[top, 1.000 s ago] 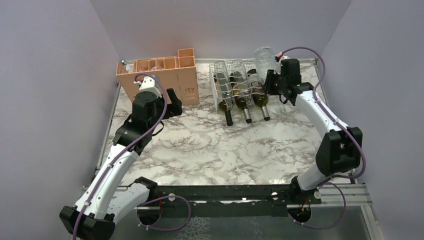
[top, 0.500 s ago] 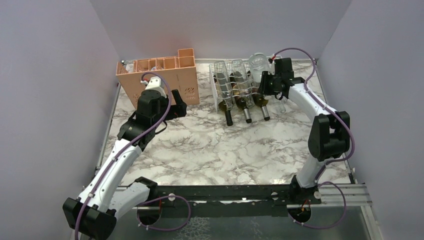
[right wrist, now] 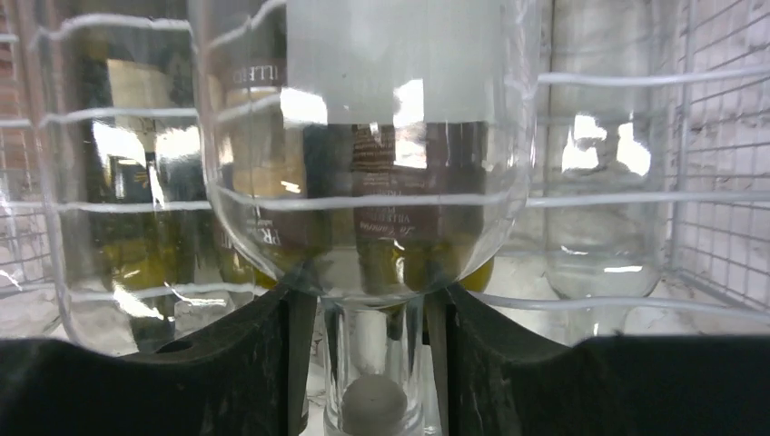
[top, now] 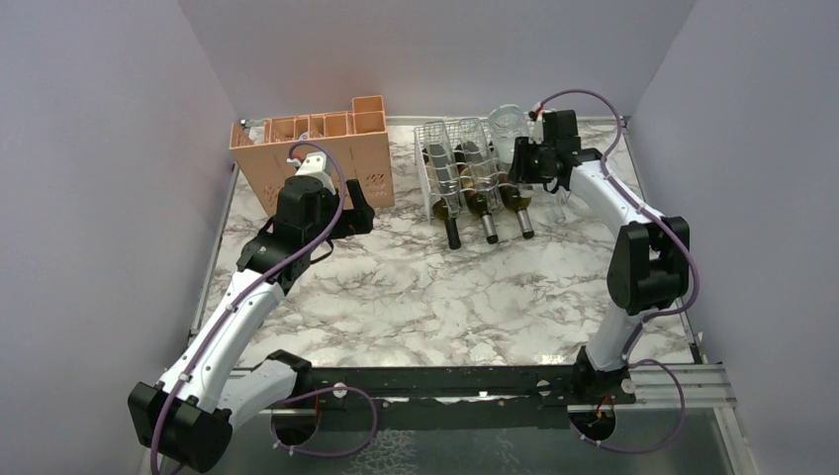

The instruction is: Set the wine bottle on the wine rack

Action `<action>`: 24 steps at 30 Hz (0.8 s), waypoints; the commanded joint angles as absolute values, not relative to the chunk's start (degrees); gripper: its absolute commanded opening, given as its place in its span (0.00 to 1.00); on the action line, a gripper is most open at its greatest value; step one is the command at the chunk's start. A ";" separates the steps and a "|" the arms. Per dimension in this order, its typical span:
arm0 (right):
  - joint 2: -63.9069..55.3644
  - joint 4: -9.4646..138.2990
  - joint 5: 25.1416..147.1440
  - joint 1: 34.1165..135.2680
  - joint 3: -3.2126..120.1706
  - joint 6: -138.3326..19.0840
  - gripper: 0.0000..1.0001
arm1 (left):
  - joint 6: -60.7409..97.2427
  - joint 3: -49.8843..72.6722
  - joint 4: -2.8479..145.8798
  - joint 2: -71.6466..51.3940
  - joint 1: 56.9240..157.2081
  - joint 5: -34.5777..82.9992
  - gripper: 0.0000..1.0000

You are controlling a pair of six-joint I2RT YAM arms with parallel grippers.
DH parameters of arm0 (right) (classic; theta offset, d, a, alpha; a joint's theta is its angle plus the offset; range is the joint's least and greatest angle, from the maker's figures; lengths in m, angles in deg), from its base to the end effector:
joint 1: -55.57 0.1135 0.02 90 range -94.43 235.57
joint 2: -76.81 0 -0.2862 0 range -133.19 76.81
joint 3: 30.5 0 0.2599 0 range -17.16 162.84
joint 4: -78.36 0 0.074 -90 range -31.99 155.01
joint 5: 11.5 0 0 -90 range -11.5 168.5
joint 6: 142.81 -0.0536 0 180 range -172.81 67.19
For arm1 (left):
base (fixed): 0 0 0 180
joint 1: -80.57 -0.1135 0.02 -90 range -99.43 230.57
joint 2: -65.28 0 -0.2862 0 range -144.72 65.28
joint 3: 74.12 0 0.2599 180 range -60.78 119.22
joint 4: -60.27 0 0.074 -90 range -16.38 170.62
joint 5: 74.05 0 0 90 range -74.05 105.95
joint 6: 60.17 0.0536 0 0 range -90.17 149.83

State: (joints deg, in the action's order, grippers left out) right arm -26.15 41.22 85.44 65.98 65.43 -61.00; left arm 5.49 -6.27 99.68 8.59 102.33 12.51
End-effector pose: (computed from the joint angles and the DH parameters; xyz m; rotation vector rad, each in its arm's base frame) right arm 0.4251 0.0847 0.2720 -0.1059 2.3522 0.3016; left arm 0.2149 -0.0823 0.3426 -0.0846 2.0897 -0.4317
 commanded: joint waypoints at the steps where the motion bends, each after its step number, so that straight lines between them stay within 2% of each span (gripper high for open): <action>1: -24.13 47.35 84.80 65.71 69.56 -59.71 0.53 | 6.26 -4.46 99.08 9.53 102.09 13.92 0.99; 5: -23.16 46.77 84.08 65.76 68.95 -59.11 0.65 | 7.14 -3.95 99.15 9.83 102.04 13.64 0.99; 16: -12.81 43.48 80.88 65.75 65.02 -61.24 0.87 | 11.45 -0.81 100.28 12.92 102.09 11.26 0.99; 24: 4.82 37.59 79.31 65.71 49.20 -71.73 0.91 | 13.55 0.24 101.19 15.92 102.09 8.83 0.99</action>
